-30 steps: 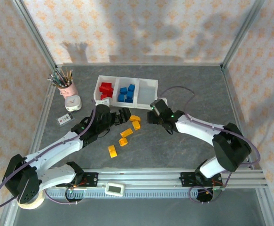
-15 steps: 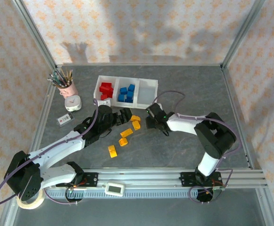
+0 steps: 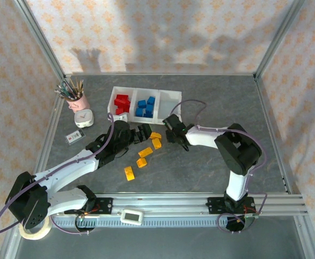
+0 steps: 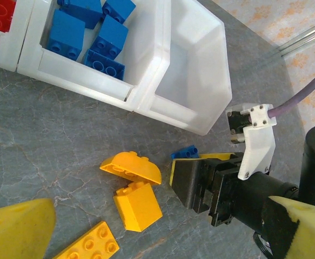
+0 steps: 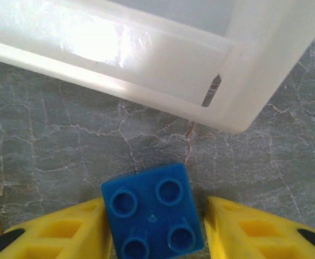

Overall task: Sort the legos into containers by color
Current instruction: Pick up the lego from the center of the table.

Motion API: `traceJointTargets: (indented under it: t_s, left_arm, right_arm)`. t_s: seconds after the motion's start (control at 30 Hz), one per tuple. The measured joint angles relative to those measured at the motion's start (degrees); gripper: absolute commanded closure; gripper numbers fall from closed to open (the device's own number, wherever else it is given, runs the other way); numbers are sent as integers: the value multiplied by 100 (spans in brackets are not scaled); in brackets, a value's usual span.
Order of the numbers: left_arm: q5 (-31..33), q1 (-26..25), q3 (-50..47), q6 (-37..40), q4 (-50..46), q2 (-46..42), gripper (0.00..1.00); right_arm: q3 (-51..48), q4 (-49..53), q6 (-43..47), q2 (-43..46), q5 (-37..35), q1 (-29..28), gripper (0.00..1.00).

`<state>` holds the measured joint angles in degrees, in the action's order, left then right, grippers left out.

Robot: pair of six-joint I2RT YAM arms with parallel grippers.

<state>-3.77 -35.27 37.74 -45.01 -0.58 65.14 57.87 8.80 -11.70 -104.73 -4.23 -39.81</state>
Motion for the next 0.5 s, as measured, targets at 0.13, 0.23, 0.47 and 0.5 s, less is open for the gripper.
traceJointTargets:
  t_s: [0.13,0.23,0.47,0.5]
  left_arm:
    - [0,0,2,2,0,0,1]
    - [0,0,2,2,0,4,1]
    - [28,0,2,7,0,7,1]
    - [31,0,2,7,0,7,1]
  right_arm:
    - [2,-68,33,-13,9,2,63]
    - [2,-74,48,-13,15,13,71]
    - [-133,-107,35,125,70,11,77]
    - [-151,-66,31,175,87,11,78]
